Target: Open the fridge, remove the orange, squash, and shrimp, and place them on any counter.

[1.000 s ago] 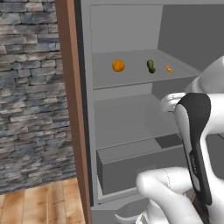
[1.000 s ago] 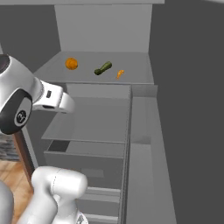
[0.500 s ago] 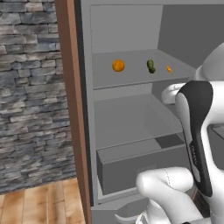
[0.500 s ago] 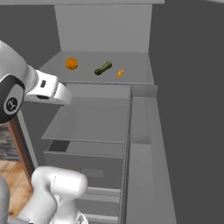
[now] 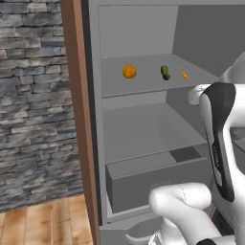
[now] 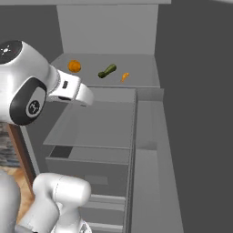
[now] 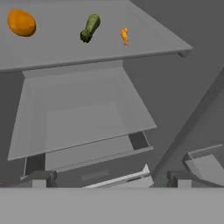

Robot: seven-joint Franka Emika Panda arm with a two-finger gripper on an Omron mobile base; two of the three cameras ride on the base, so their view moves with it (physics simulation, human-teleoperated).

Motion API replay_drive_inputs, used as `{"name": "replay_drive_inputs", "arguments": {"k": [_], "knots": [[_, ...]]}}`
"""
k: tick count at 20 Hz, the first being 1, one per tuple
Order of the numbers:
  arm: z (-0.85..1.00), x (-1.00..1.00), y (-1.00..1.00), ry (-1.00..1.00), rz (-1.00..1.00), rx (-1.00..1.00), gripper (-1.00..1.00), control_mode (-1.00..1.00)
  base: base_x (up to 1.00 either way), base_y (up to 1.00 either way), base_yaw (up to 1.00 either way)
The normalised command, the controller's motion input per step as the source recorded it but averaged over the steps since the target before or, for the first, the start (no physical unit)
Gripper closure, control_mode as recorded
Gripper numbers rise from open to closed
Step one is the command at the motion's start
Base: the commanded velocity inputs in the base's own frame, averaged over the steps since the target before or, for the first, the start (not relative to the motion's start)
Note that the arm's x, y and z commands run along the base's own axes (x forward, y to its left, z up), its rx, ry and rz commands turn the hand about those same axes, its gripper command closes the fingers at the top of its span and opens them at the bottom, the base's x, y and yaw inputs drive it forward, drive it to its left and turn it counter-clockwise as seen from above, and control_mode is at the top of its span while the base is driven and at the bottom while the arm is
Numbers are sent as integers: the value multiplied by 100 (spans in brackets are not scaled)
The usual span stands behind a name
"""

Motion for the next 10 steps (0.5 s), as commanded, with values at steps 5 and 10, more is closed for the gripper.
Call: {"name": "replay_drive_inputs", "arguments": {"k": [5,10], "knots": [[0,54,-36,-11,-9,0,-100,-100,0,0,0],[38,52,-21,3,-8,1,-100,-100,0,0,0]]}}
